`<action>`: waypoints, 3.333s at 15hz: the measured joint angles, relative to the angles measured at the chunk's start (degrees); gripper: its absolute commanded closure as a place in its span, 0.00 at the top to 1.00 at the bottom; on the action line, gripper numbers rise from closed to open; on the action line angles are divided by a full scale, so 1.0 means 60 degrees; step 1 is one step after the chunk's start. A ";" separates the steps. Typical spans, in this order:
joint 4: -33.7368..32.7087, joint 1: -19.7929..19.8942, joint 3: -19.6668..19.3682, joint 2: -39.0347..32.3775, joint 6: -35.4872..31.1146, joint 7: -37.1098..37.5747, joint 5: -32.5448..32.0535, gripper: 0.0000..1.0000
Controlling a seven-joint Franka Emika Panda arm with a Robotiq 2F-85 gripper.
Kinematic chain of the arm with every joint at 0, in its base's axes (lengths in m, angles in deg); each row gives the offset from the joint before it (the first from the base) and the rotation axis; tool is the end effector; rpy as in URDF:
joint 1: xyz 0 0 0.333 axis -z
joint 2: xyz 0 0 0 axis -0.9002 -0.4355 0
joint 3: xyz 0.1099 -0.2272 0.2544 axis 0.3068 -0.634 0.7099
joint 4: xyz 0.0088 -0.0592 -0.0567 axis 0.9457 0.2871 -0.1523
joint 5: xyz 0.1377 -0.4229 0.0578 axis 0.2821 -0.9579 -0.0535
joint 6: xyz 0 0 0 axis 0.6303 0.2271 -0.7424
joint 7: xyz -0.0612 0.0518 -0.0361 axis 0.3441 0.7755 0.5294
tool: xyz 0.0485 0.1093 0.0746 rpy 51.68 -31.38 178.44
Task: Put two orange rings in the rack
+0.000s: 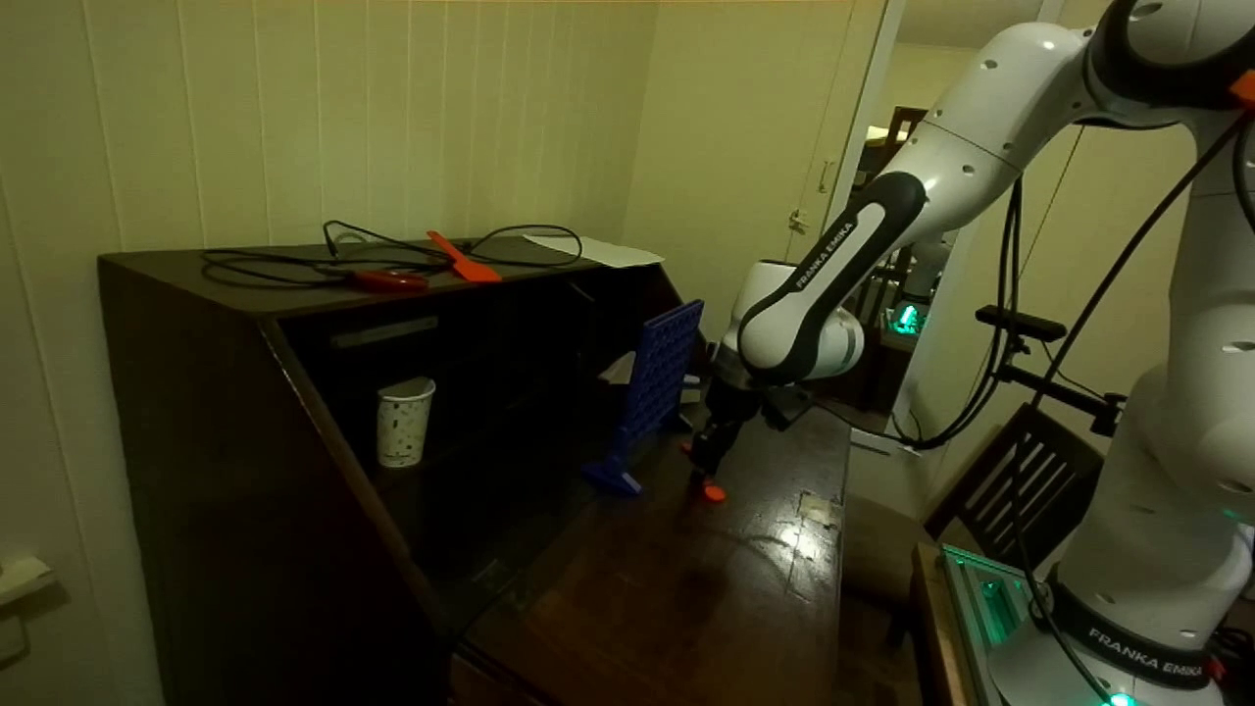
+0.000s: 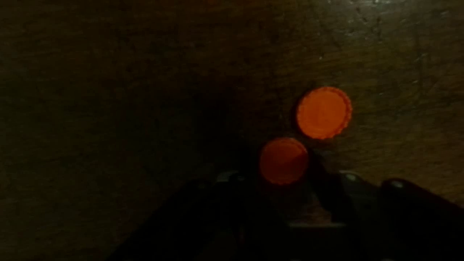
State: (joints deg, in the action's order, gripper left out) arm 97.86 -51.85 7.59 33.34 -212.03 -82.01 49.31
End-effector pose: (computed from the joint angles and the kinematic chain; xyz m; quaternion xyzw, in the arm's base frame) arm 0.4681 -0.1560 0.1582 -0.9934 0.0993 -0.0574 0.0037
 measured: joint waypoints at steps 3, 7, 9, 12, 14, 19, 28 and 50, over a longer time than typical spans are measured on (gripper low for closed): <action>-0.0011 0.0006 0.0016 -0.0001 -0.0025 0.0000 0.0000 0.28; -0.0011 0.0011 0.0036 -0.0009 -0.0052 0.0001 0.0000 0.74; -0.0011 0.0061 0.0127 -0.0012 -0.0135 -0.0001 0.0025 0.76; -0.0011 0.0107 0.0278 -0.0018 -0.0325 -0.0004 0.0102 0.50; -0.0011 0.0118 0.0338 -0.0028 -0.0400 -0.0031 0.0198 0.37; -0.0017 0.0125 0.0343 -0.0072 -0.0420 -0.0033 0.0207 0.09; -0.0019 0.0282 0.0398 -0.0031 -0.0456 -0.0205 0.0424 0.09; 0.0381 0.2275 0.0117 0.4035 0.0046 -1.0195 0.8035 0.09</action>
State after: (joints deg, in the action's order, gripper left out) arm 100.14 -38.20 8.29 57.55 -211.75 -143.18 97.53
